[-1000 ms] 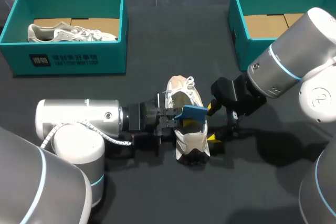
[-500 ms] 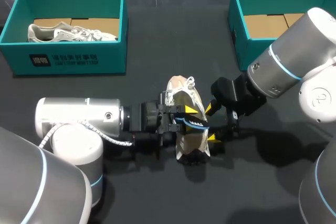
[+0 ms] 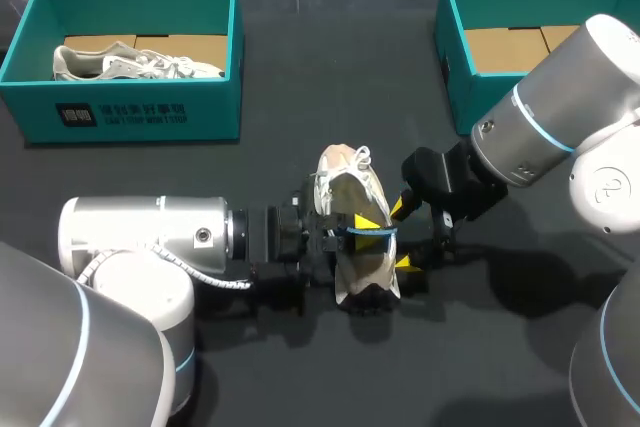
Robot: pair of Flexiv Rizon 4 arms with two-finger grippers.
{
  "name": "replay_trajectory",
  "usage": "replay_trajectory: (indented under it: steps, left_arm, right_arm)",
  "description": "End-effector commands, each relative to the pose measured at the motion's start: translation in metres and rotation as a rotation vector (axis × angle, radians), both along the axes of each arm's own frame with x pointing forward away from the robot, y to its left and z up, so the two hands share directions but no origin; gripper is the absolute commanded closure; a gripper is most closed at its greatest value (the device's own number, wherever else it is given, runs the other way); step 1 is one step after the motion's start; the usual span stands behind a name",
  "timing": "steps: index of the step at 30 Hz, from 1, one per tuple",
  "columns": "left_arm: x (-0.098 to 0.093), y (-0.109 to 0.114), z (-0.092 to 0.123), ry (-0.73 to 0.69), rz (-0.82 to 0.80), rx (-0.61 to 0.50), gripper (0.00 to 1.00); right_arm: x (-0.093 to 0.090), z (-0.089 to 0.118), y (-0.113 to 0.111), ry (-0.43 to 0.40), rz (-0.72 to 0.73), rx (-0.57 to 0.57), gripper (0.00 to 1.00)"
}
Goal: Take the shoe out of the shoebox, open the shoe tongue, remove and reinsert the insole, then place the shoe into the shoebox
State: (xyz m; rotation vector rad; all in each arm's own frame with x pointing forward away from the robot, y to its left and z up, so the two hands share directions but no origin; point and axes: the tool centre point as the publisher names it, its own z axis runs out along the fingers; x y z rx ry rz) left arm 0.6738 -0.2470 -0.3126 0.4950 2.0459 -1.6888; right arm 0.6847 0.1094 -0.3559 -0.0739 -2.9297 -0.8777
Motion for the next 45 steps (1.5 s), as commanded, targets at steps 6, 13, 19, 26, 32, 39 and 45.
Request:
replay_trajectory:
  steps: [6,13,19,26,32,39,45]
  left_arm:
    - [0.013,-0.005,-0.015,-0.019,0.002,-0.020,1.00]
    - [0.028,-0.005,-0.024,-0.023,0.018,-0.013,1.00]
    - [0.038,-0.004,-0.032,-0.017,0.048,0.022,1.00]
    - [0.033,-0.002,-0.028,-0.006,0.046,0.018,0.69]
    - [0.022,0.000,-0.013,-0.010,0.035,-0.010,0.63]
    - [0.008,-0.004,-0.001,-0.027,0.014,-0.019,0.61]
    - [0.007,-0.009,-0.002,-0.043,0.006,-0.010,1.00]
  right_arm:
    - [-0.001,-0.001,0.001,-0.002,-0.002,-0.001,0.00]
    - [-0.001,-0.001,0.001,-0.002,-0.002,-0.001,0.00]
    - [-0.001,-0.001,0.001,-0.002,-0.002,-0.001,0.00]
    - [-0.001,-0.001,0.001,-0.002,-0.002,-0.001,0.00]
    - [-0.001,-0.001,0.001,-0.002,-0.002,-0.001,0.00]
    - [-0.001,-0.001,0.001,-0.002,-0.002,-0.001,0.00]
    - [-0.001,-0.001,0.001,-0.002,-0.002,-0.001,0.00]
